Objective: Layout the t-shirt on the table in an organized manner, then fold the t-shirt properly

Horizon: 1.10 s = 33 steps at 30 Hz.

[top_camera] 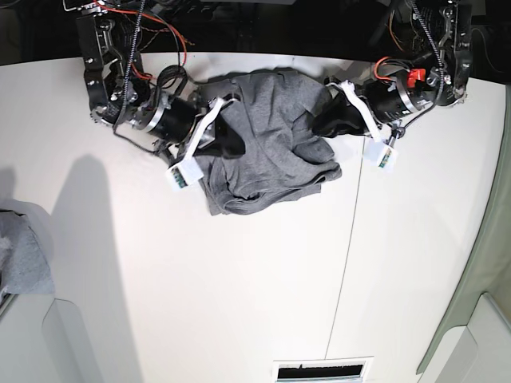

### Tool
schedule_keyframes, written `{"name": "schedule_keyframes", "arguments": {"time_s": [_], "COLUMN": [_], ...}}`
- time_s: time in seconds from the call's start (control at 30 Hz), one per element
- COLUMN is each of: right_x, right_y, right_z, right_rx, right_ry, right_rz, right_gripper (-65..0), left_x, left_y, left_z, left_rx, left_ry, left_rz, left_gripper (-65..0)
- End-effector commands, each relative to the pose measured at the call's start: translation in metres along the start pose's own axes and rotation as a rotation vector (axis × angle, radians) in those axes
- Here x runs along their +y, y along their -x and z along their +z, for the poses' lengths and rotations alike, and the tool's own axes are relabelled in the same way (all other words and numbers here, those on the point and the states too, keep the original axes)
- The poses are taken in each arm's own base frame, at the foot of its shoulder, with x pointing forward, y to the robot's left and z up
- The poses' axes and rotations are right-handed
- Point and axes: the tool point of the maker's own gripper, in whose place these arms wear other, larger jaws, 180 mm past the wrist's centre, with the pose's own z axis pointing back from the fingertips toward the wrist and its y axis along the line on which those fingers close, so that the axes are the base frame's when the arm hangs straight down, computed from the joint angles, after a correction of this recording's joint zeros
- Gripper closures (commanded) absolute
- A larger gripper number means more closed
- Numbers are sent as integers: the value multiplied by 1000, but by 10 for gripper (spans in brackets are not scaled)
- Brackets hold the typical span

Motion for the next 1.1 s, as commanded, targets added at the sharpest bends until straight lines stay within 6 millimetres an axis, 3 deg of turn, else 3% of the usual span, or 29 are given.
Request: {"name": "schedule_keyframes", "arguments": {"time_s": [0.0, 0.13, 0.27, 0.5, 0.8, 1.07], "right_x": [-3, -29, -48, -50, -33, 15], "right_y": [-21, -35, -39, -38, -36, -12], "right_z": [6, 23, 36, 38, 28, -16], "right_rx": [-60, -109, -135, -134, -129, -59], "right_ry": [7, 82, 136, 137, 79, -33], "right_rz": [14, -1, -25, -43, -48, 44], "right_gripper": [0, 0, 0, 0, 0, 0], "left_x": [3, 21, 21, 8, -14, -27], "left_y": [-16, -20, -16, -4, 14, -15], "left_z": [8, 26, 35, 37, 19, 2], "left_rx": [-54, -74, -77, -87, -3, -95], "left_ry": [3, -30, -12, 41, 90, 126], "left_rz": [4, 67, 107, 176, 132, 117], "left_gripper": [-51, -51, -51, -51, -51, -51]}}
